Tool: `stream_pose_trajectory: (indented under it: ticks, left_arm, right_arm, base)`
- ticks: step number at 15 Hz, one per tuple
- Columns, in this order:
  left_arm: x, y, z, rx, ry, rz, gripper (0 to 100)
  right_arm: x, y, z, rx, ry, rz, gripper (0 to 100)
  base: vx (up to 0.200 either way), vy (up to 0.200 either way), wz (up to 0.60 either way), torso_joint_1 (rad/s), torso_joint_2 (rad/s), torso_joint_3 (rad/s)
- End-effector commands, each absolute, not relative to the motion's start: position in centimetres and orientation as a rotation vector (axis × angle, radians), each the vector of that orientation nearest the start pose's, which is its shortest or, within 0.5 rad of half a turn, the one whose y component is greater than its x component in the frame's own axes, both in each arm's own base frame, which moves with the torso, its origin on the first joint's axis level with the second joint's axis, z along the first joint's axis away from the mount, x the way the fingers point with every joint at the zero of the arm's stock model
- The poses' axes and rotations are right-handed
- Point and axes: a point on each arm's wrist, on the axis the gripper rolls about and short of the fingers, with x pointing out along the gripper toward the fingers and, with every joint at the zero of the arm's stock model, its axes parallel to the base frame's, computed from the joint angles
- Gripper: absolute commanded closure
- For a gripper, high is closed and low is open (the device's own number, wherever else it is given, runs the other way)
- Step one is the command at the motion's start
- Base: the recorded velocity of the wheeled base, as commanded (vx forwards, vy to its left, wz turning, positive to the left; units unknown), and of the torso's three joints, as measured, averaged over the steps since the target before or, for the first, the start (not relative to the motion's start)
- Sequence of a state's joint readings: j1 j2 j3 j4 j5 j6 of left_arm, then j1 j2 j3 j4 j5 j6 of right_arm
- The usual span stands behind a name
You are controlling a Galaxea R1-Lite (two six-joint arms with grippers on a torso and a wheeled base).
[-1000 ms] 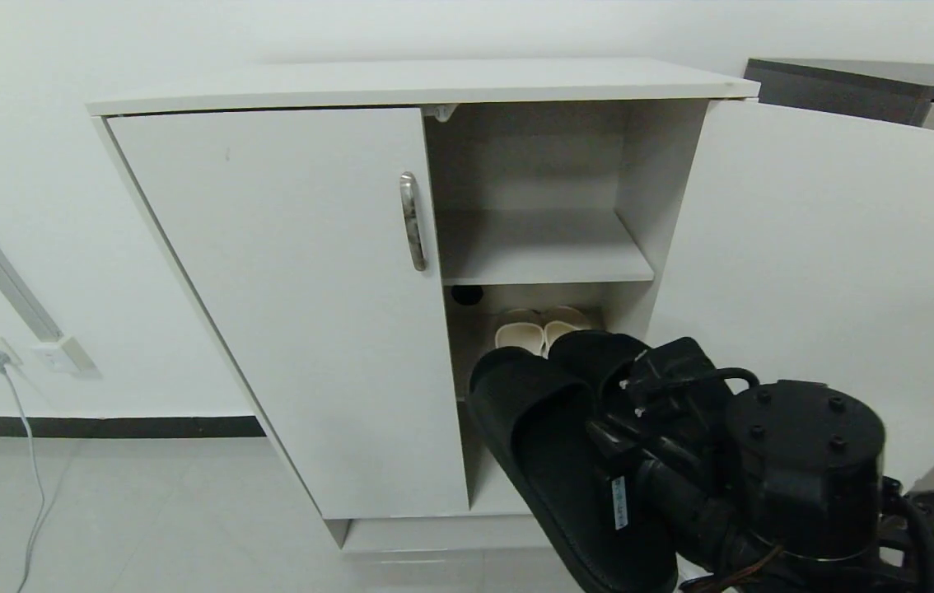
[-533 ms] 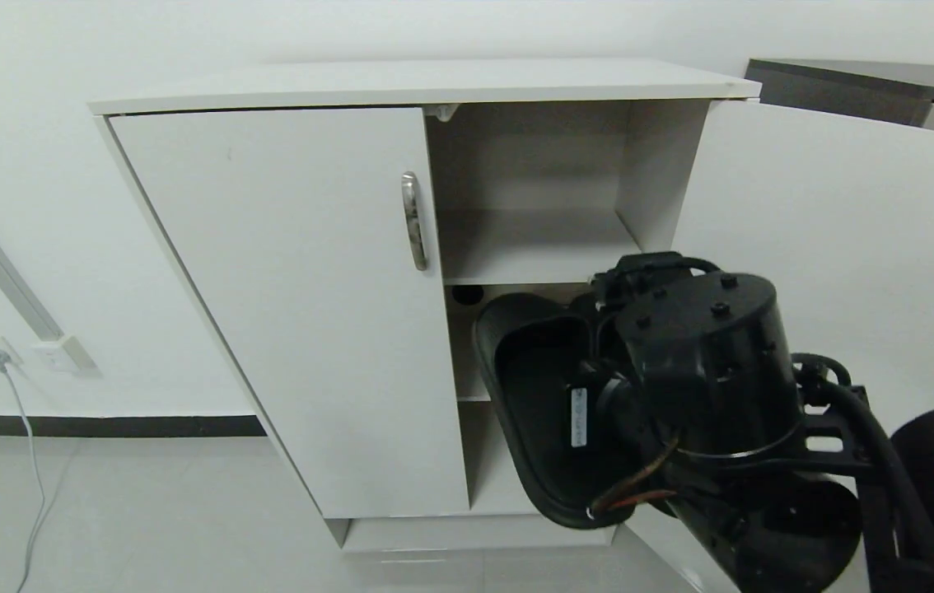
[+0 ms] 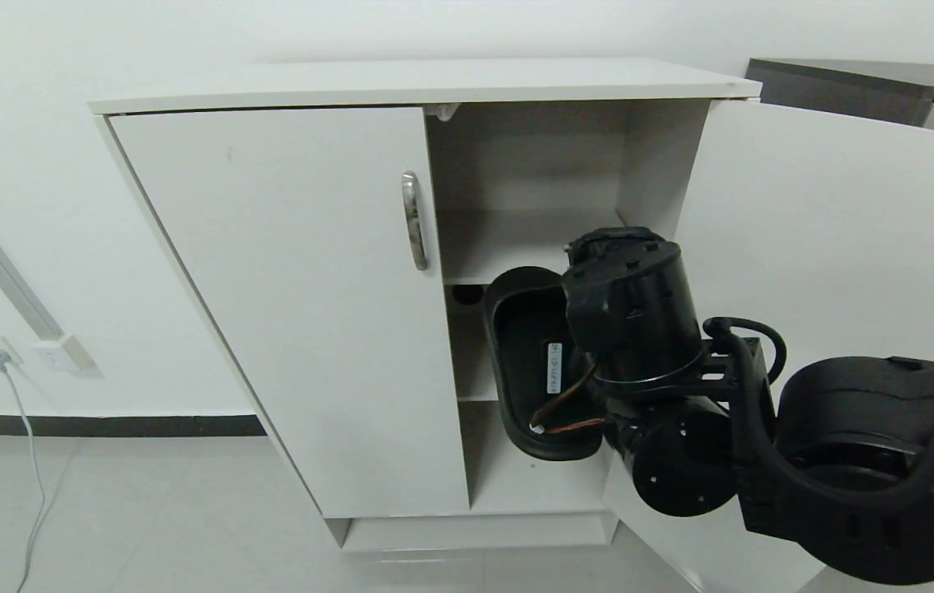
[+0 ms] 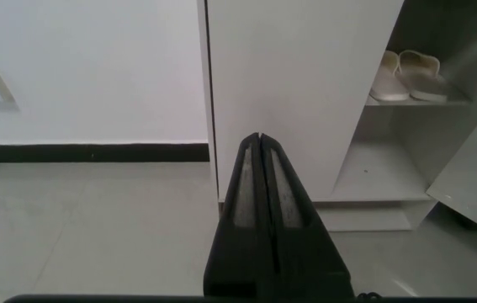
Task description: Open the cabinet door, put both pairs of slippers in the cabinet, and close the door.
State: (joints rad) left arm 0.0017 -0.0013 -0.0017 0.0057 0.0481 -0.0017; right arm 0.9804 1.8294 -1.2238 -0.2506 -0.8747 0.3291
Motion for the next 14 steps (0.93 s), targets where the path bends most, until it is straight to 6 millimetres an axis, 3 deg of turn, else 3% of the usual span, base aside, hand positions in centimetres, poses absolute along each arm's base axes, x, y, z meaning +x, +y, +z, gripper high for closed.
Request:
stream_pose_trajectory:
  ticks: [1,8,14]
  left_arm:
    - [-2.29,0.11,7.53,-0.001,0.005,0.051,100]
    - [-2.29,0.11,7.53,-0.003,0.005,0.052,100]
    - [-2.29,0.11,7.53,-0.001,0.005,0.051,100]
  right_arm:
    - [21.18,28.31,21.84,0.040,0.229,0.065,100]
    - [21.21,28.34,21.98,0.018,0.222,0.069,100]
    - [21.23,28.46,22.28,0.013,0.198,0.078,100]
  base:
    - [0.000,0.000,0.00,0.000,0.00,0.000]
    - [0.000,0.000,0.00,0.000,0.00,0.000]
    - [0.200,0.000,0.00,0.002,0.00,0.002]
